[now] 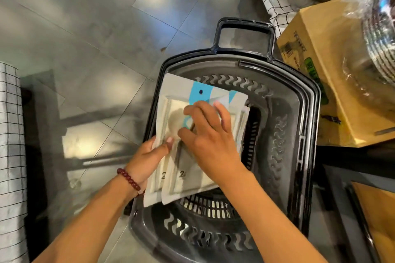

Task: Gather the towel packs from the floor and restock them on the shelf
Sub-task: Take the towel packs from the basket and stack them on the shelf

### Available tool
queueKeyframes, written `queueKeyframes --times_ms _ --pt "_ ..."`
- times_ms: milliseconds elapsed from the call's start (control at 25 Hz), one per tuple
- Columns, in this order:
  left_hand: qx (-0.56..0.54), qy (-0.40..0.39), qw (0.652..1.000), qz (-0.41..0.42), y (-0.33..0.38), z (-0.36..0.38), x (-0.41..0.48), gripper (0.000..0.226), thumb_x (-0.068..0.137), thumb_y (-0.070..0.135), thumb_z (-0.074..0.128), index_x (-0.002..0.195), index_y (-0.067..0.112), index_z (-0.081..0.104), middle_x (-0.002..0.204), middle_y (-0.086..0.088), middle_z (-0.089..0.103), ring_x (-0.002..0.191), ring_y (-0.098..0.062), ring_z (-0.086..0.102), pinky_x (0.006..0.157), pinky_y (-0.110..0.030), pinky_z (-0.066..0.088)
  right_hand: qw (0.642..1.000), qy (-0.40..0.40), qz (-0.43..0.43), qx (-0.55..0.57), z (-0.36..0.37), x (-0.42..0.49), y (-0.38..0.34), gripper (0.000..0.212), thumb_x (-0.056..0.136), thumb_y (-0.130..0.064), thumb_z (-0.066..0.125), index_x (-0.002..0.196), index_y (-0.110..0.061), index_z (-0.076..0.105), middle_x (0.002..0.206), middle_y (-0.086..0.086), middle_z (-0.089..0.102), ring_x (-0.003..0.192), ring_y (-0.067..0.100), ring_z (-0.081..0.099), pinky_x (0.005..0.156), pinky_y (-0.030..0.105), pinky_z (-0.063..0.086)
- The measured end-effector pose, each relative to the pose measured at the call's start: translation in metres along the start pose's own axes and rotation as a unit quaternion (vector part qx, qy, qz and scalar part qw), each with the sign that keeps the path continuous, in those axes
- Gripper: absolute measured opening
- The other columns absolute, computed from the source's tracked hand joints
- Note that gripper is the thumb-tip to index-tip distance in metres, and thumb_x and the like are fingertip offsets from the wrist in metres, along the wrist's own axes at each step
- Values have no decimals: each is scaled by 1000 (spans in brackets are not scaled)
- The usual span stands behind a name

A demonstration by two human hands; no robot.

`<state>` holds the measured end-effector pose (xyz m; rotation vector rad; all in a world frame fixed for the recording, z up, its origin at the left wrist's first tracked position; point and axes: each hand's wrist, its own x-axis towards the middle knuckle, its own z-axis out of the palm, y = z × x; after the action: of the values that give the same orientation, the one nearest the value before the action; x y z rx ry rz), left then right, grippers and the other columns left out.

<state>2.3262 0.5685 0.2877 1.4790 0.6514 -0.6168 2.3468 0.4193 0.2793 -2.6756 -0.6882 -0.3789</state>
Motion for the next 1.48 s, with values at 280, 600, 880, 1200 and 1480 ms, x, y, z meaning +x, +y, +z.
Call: queueKeyframes --times_ms 280,600,880,1200,1480 --pt "-123 -45 990 -54 -8 -6 2 78 55 64 72 115 16 62 109 -16 68 101 -27 67 85 -46 54 920 -42 360 148 17 -7 -6 92 73 -62 61 143 -26 13 150 14 15 139 31 14 111 52 20" --pt "-84 -34 996 0 4 -11 16 97 17 42 93 104 10 64 97 -11 73 88 -27 70 63 -34 58 841 -11 484 242 17 -23 23 68 81 -55 54 134 -14 40 132 0 45 125 18 38 102 34 36" --pt "-63 8 998 8 7 -23 27 86 8 43 92 88 18 71 88 -4 75 80 -21 72 56 -28 57 782 -77 422 453 35 -36 15 30 95 -24 50 125 -23 56 115 -12 63 106 0 57 88 16 48" --pt "5 97 995 -11 -8 -69 47 96 9 41 91 98 16 67 87 0 75 80 -22 72 57 -31 58 659 -184 692 230 129 -87 67 61 73 -39 76 115 0 54 112 18 60 106 35 58 83 41 51" --pt "-19 97 995 -8 -16 -74 51 97 12 43 92 101 13 69 96 -8 74 86 -27 71 66 -41 58 639 -154 717 234 145 -92 69 55 74 -16 78 116 2 48 115 20 60 102 34 60 83 39 51"
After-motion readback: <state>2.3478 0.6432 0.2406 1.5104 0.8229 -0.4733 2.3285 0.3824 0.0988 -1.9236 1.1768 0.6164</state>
